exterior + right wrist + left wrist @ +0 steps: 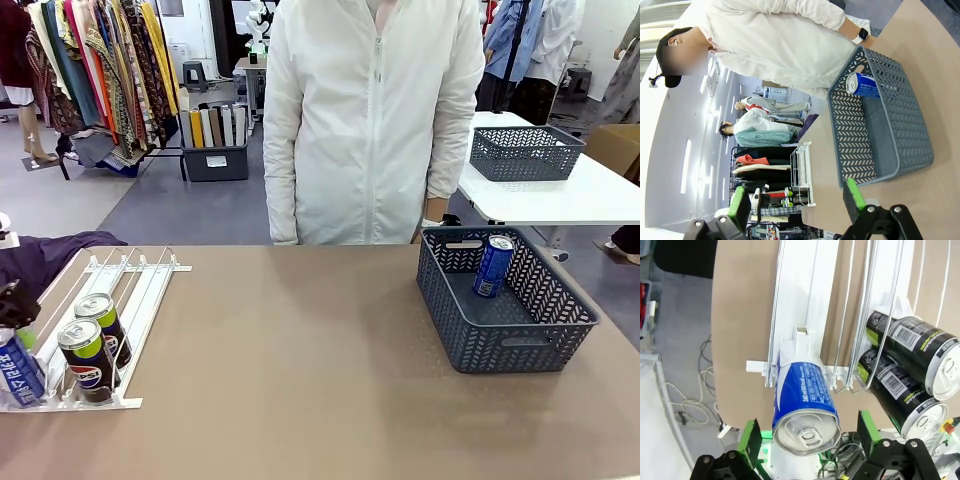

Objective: Retrieve and store the cans from the dispenser.
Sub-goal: Pick up the last remaining can from one row of the Automatic Can Dispenser and place it in the middle of the table.

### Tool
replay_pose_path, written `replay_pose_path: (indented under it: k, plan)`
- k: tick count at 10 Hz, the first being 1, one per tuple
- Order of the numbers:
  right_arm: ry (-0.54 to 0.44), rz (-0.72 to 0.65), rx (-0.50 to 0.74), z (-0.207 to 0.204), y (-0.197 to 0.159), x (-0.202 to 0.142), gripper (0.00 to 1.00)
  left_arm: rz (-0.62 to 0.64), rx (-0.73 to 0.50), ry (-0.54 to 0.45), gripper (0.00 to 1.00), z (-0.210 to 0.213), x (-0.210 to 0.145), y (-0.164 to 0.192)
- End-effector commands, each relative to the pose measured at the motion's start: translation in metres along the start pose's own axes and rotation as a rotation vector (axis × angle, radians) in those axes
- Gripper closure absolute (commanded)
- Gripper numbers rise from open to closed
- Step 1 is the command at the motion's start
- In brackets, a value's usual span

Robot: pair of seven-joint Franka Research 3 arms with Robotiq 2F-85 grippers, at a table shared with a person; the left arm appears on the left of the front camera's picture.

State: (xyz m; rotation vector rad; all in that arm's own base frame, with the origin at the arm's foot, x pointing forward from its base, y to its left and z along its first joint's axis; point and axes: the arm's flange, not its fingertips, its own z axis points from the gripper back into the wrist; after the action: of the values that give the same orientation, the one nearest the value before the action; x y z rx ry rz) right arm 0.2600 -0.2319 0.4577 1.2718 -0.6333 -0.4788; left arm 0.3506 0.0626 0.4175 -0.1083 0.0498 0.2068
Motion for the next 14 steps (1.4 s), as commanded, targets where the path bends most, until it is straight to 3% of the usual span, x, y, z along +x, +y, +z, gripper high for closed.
replay_pose_path:
  k: [1, 4, 5, 6, 12, 14]
  plan:
    - [-0.013, 0.004, 0.026, -0.002, 0.003, 0.002, 0.0, 0.0, -0.007, -0.035, 0.0, -0.011, -0.007, 0.001]
    - [-0.013, 0.004, 0.026, -0.002, 0.003, 0.002, 0.0, -0.005, 0.007, -0.025, 0.0, -0.012, -0.006, -0.002]
    - [-0.013, 0.004, 0.026, -0.002, 0.003, 0.002, 0.0, -0.014, 0.019, -0.022, 0.58, -0.012, -0.007, -0.002]
    - [-0.013, 0.004, 0.026, -0.002, 0.003, 0.002, 0.0, -0.019, 0.023, -0.015, 1.0, -0.014, -0.007, -0.003]
    - [-0.013, 0.004, 0.026, -0.002, 0.003, 0.002, 0.0, -0.023, 0.035, -0.031, 1.0, -0.01, -0.008, -0.003]
    - [-0.013, 0.004, 0.026, -0.002, 0.003, 0.002, 0.0, -0.086, 0.03, -0.104, 1.0, 0.027, -0.017, -0.009]
